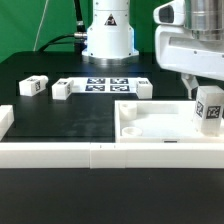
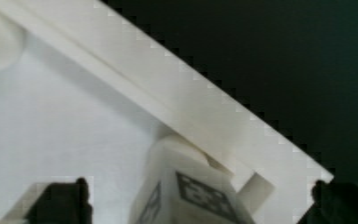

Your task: Assemble one leg

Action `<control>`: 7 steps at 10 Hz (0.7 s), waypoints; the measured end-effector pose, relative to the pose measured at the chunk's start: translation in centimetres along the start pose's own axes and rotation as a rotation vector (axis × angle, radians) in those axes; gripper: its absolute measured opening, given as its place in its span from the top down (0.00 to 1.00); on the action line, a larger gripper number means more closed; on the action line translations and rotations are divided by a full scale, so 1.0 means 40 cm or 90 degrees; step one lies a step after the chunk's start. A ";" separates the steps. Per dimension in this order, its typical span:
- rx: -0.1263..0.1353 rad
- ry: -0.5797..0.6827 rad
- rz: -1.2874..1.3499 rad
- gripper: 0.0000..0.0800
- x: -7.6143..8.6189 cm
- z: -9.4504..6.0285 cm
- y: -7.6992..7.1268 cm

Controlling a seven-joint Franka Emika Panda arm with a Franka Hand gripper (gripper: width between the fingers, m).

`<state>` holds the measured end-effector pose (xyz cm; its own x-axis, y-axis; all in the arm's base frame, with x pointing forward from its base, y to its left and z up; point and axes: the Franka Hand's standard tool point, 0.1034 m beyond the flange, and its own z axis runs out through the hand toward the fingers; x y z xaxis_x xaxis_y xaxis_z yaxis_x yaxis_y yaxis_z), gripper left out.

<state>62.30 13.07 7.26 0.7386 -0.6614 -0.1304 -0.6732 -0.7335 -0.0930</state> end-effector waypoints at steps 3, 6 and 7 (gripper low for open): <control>-0.022 0.027 -0.242 0.19 0.018 -0.012 0.003; -0.053 0.053 -0.414 0.19 0.007 -0.039 -0.031; -0.056 0.050 -0.476 0.19 0.010 -0.036 -0.027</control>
Offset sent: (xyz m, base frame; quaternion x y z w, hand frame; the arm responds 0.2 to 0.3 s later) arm 0.0043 -0.0117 0.0196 -0.0918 0.1031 -0.2501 0.9583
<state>63.37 13.36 8.74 0.9999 0.0105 0.0069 0.0108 -0.9987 -0.0496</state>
